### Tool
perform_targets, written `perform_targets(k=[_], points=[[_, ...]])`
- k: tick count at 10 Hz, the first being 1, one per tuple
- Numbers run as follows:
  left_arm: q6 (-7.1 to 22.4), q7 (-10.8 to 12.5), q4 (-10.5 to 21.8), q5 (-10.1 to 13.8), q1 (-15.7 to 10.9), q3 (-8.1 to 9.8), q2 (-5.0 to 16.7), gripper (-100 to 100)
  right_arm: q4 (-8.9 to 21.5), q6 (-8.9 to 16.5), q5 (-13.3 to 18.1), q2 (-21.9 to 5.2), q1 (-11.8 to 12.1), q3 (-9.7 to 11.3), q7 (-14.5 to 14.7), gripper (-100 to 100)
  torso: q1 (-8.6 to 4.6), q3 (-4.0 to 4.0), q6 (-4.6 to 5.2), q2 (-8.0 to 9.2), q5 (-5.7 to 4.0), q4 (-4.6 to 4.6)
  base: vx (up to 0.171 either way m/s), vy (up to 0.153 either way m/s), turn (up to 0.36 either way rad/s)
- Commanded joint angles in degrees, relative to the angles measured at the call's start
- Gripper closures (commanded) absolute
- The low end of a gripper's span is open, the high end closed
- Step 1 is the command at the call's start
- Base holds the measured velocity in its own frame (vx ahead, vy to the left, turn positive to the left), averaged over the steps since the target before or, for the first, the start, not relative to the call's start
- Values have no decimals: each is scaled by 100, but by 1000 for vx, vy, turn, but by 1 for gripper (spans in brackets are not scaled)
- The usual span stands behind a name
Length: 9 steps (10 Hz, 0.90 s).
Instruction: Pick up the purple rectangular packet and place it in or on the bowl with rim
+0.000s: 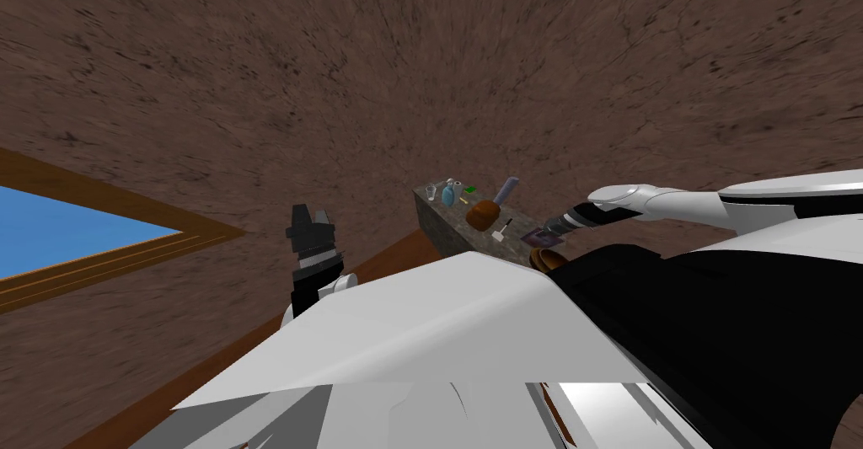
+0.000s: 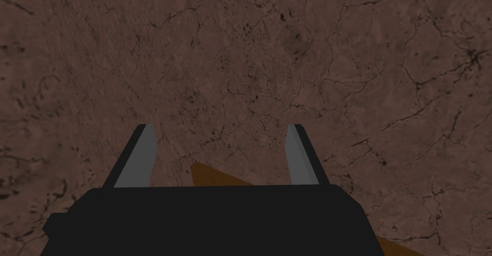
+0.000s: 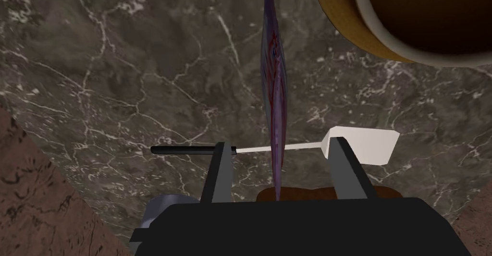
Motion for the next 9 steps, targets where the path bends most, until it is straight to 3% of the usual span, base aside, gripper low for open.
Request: perform_targets(k=[1, 4, 5, 6, 8, 9], points=[[0, 0, 0, 0, 0, 0, 0, 0, 0, 0, 0, 0, 0, 0, 0, 100, 0, 0, 0, 0, 0, 0, 0, 0, 0], [0, 0, 0, 0, 0, 0, 0, 0, 3, 3, 0, -3, -1, -1, -1, 100, 0, 1, 0, 3, -3, 0, 0, 0, 0], [0, 0, 0, 0, 0, 0, 0, 0, 3, 3, 0, -2, -1, -1, -1, 0, 0, 1, 0, 3, -2, 0, 0, 0, 0], [0, 0, 0, 0, 0, 0, 0, 0, -124, -37, -78, -179, 15, -15, -67, 100, 0, 2, 0, 3, -2, 0, -11, -5, -66], [0, 0, 0, 0, 0, 0, 0, 0, -107, -52, -20, -155, -40, -15, -90, 100, 2, 6, 3, 10, 1, 2, -12, -6, -37], [0, 0, 0, 0, 0, 0, 0, 0, -110, -59, -23, -164, -39, -16, -94, 0, 1, 5, 1, 8, -2, 2, 0, 0, 0]])
